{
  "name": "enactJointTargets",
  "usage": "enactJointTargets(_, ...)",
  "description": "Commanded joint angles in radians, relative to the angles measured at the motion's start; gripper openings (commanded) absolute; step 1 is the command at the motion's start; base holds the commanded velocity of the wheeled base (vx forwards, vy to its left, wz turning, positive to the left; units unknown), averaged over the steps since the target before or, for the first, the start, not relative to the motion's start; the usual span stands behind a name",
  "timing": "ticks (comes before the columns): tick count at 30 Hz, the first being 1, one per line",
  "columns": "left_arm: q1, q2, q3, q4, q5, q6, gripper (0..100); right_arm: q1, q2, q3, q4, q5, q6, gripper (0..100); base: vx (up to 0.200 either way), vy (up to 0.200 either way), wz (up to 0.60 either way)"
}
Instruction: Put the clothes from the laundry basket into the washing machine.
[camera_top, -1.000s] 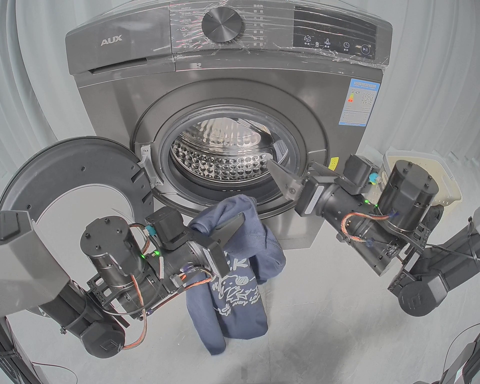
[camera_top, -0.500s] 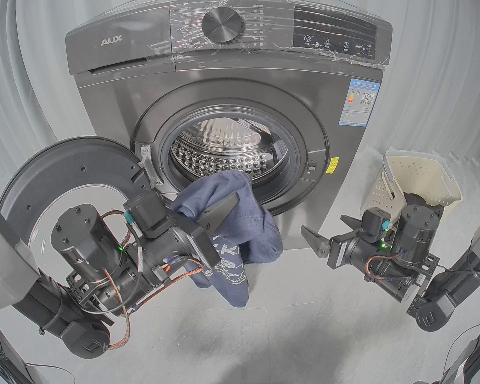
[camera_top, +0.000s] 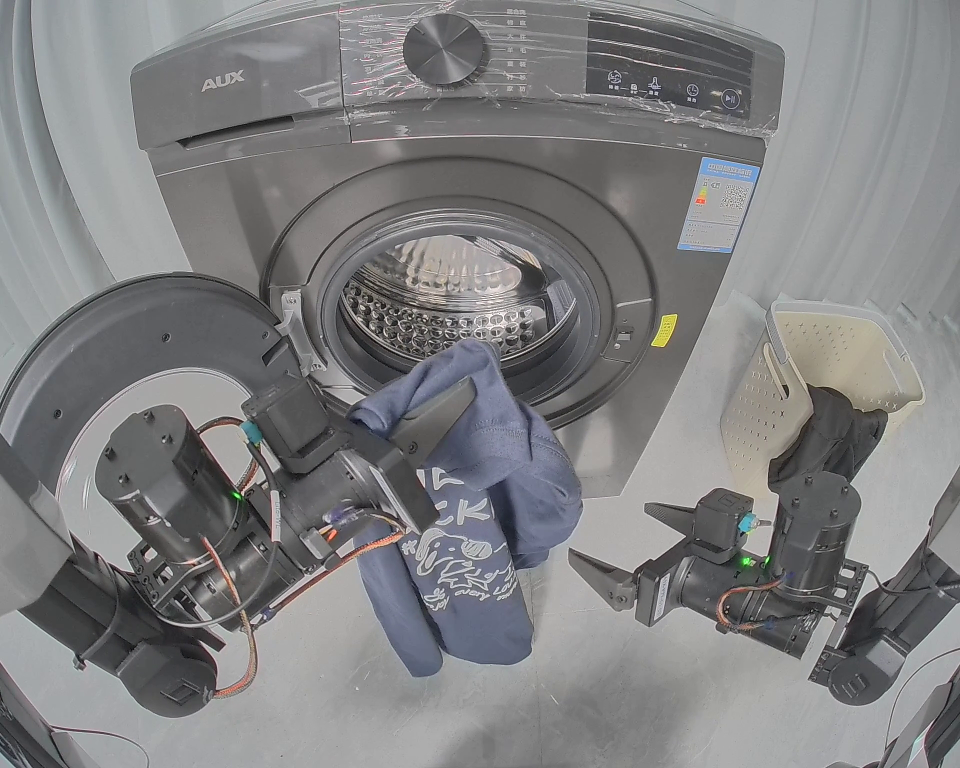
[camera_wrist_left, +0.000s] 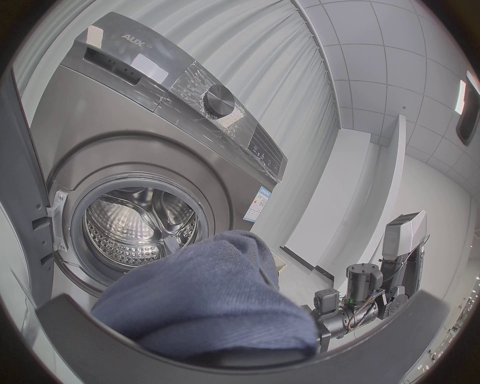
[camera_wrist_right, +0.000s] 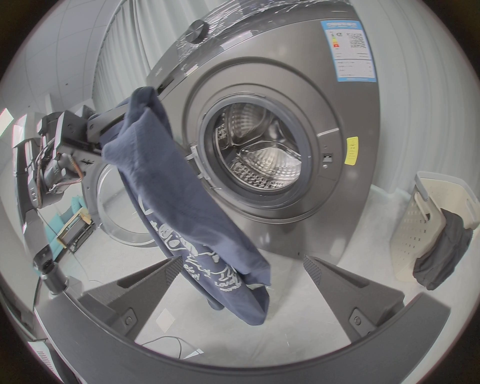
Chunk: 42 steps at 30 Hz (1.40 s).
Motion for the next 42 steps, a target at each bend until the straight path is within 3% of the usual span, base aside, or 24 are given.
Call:
enactJointTargets(1, -0.001, -0.007, 0.002, -0.001, -0.002, 0.000, 0, 0.017, 0.020, -0.009, -0.006, 0.012, 0.000, 100, 0.000, 0.000, 0.00)
enactJointTargets(19, -0.017, 0.002, 0.008, -0.001, 0.000, 0.006, 0, 0.055, 0.129, -0.150, -0.039, 0.001, 0.003, 100, 0.000, 0.000, 0.00)
enactJointTargets(28, -0.018, -0.007, 0.025, -0.001, 0.000, 0.008, 0, 0.032, 0.159, -0.243, -0.036, -0.010, 0.004, 100, 0.000, 0.000, 0.00)
enactJointTargets(40, -0.018, 0.001, 0.033, -0.001, 0.000, 0.008, 0, 0.038, 0.185, -0.293, -0.045, -0.025, 0.007, 100, 0.000, 0.000, 0.00)
enactJointTargets(41, -0.018, 0.001, 0.034, -0.001, 0.000, 0.008, 0, 0.041, 0.185, -0.294, -0.052, -0.030, 0.007, 0, 0.000, 0.000, 0.00)
enactJointTargets(42, -0.017, 0.001, 0.034, -0.001, 0.000, 0.009, 0, 0.041, 0.185, -0.296, -0.060, -0.031, 0.007, 0, 0.000, 0.000, 0.00)
